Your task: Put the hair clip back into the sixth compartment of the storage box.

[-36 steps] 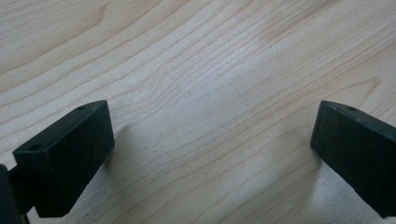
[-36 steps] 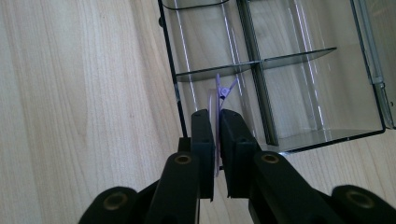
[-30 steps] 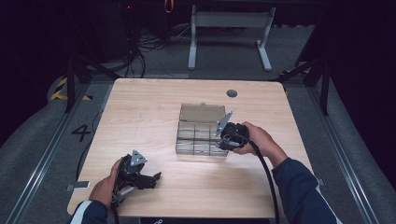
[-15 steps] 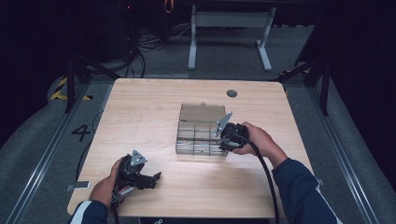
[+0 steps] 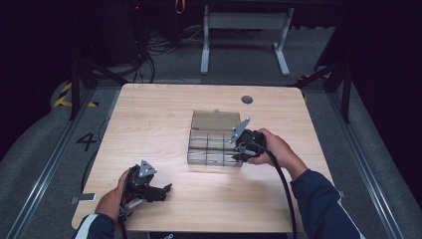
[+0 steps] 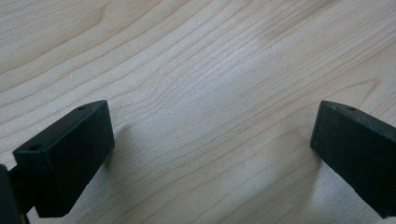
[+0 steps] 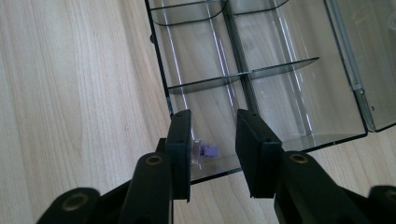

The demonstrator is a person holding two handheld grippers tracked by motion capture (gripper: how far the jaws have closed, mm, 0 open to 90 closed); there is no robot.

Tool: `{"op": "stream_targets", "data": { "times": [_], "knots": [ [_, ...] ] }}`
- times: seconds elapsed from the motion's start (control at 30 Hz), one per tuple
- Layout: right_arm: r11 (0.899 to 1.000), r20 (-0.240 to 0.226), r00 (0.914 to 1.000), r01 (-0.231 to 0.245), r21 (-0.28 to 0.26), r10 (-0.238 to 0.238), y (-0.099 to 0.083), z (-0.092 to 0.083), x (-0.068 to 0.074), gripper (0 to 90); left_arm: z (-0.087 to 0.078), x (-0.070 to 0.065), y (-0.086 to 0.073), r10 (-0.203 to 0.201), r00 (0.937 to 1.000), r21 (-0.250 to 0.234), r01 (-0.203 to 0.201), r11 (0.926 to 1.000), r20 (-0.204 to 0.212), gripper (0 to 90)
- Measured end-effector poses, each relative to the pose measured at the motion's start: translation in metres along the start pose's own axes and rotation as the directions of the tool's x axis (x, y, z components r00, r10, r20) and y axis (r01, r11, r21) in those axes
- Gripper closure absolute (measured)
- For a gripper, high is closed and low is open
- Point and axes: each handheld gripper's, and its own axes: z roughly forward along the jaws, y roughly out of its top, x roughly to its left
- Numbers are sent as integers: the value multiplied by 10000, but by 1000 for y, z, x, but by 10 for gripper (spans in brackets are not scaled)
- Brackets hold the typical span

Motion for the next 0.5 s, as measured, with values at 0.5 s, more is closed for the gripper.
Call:
{"op": "stream_targets", "data": {
  "times": [0.5],
  "knots": [
    [9995, 76, 10000, -62, -297, 64, -6, -10, 2, 651, 0, 0, 0, 43, 10000, -6, -43, 10000, -14, 0]
  ]
}}
